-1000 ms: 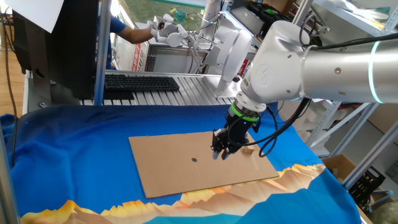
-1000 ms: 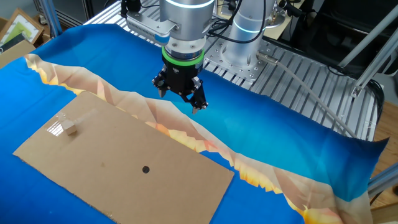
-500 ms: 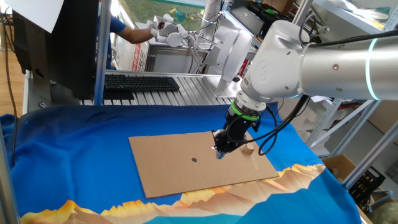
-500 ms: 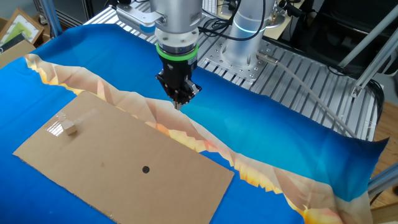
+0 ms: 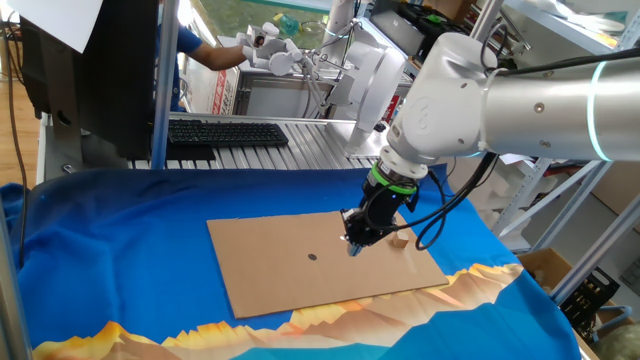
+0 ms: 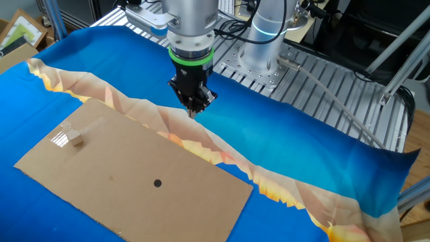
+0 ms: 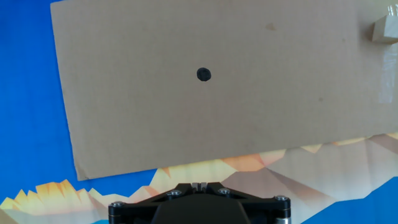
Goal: Use the gripper to push the small block from left to right
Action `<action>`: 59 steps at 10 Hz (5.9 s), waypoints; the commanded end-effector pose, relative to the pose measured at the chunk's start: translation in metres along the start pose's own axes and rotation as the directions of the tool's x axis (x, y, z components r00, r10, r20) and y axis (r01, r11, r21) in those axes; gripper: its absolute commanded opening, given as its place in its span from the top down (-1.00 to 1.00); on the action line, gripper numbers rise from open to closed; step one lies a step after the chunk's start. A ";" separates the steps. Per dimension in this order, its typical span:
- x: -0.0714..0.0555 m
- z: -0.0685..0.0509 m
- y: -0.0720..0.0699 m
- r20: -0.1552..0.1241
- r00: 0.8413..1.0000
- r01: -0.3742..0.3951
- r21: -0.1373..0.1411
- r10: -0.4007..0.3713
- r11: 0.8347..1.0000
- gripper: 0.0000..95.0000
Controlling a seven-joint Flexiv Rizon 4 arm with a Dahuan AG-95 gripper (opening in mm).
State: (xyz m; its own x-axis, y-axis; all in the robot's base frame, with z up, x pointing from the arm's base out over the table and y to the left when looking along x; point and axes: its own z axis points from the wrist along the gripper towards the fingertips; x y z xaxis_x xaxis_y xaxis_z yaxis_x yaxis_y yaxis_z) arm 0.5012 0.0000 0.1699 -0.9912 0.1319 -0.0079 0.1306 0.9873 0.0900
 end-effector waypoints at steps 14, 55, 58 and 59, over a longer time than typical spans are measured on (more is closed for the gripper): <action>-0.002 0.002 -0.007 -0.007 1.000 0.008 -0.010 -0.008 1.000 0.60; -0.076 -0.035 -0.127 -0.054 0.994 0.104 0.105 -0.099 0.989 1.00; -0.076 -0.035 -0.127 -0.027 0.997 0.078 0.094 -0.075 0.993 1.00; -0.076 -0.035 -0.127 -0.027 0.997 0.077 0.093 -0.075 0.993 1.00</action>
State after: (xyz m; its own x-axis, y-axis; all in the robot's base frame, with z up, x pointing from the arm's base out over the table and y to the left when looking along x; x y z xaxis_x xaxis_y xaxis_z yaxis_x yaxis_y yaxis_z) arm 0.5616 -0.1386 0.1936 -0.9974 0.0710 0.0076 0.0710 0.9975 -0.0036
